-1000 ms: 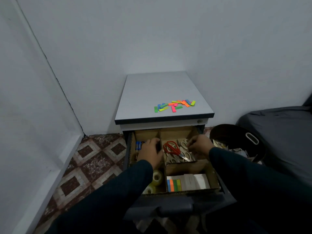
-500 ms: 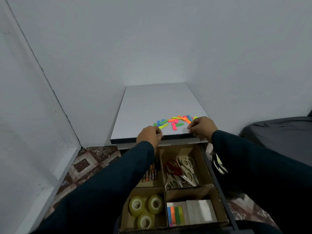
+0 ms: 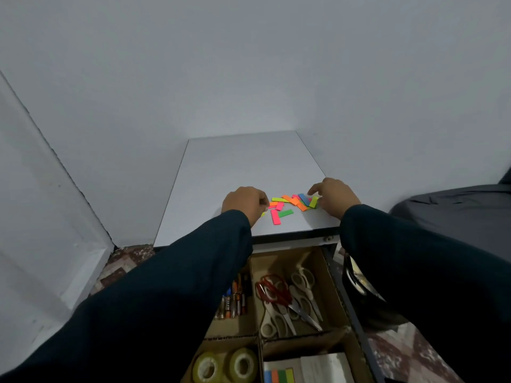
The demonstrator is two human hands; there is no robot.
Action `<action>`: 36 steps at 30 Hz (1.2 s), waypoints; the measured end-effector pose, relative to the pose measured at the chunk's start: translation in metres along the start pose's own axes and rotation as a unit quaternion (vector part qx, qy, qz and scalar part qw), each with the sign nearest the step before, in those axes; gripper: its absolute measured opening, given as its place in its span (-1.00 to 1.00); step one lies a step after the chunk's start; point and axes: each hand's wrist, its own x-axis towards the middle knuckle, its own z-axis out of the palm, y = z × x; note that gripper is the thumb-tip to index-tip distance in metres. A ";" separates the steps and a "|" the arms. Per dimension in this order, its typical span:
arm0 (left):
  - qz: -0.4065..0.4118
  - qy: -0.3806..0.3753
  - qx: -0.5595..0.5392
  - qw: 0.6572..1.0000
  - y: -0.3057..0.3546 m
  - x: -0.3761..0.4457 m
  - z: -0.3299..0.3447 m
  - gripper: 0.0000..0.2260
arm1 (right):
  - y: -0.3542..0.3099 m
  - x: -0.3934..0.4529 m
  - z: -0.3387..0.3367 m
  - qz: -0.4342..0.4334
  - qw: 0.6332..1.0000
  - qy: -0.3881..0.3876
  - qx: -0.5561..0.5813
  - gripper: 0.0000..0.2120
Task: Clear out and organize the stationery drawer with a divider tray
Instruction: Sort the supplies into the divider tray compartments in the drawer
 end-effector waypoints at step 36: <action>0.186 -0.185 0.089 0.961 0.049 0.068 0.007 -0.73 | 0.014 -0.004 -0.002 0.154 0.907 -0.012 0.391 -0.76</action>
